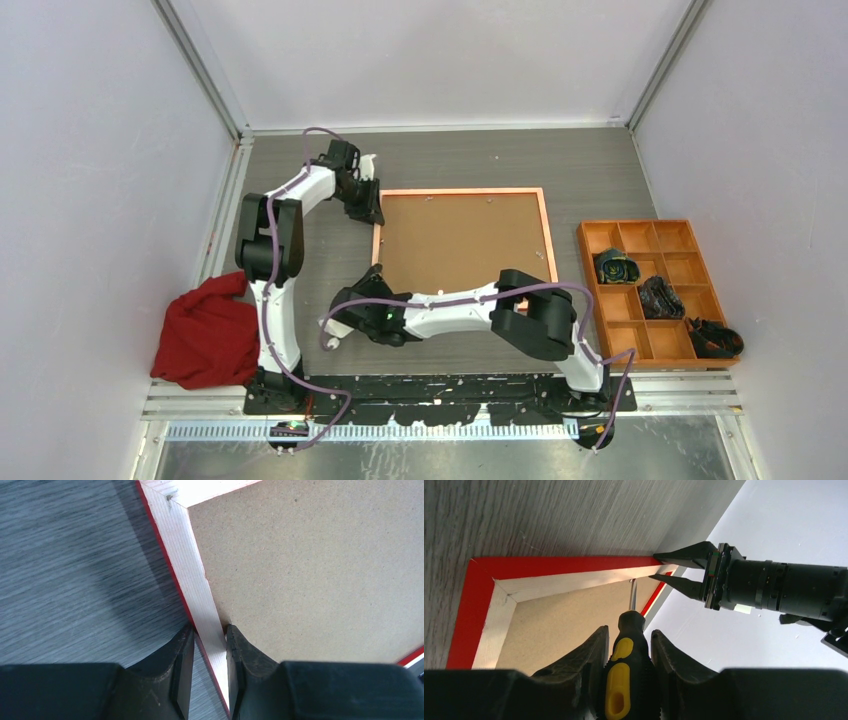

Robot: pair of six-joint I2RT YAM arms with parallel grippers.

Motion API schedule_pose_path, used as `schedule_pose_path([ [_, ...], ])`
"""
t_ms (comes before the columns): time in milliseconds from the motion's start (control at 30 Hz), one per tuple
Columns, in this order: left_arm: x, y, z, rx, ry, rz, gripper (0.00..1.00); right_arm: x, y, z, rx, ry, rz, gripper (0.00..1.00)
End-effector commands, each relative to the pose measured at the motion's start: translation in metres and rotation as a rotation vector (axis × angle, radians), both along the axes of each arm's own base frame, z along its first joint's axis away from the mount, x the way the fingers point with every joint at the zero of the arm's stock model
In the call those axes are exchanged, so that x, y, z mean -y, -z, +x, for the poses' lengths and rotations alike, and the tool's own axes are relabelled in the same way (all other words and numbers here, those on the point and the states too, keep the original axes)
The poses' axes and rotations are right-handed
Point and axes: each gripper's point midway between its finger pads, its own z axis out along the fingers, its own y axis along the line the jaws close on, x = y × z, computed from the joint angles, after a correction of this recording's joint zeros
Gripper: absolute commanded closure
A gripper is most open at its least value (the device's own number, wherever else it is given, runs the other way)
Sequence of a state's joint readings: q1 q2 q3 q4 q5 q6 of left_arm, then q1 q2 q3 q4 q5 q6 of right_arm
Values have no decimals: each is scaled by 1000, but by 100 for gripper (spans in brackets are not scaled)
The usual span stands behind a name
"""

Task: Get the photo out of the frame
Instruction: Release the photo frame item from the photo frame.

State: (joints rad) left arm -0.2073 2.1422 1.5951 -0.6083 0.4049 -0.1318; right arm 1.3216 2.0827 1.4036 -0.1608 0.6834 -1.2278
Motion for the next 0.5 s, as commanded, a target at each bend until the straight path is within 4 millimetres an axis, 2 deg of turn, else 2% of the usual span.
schedule_pose_path([
  [0, -10, 37, -23, -122, 12, 55, 100, 10, -2, 16, -13, 80, 4, 99],
  [267, -10, 38, -23, -124, 12, 57, 100, 21, -16, 35, -101, 248, 141, 99],
  [467, -10, 38, -23, -125, 12, 57, 100, 31, -20, 44, -128, 318, 200, 99],
])
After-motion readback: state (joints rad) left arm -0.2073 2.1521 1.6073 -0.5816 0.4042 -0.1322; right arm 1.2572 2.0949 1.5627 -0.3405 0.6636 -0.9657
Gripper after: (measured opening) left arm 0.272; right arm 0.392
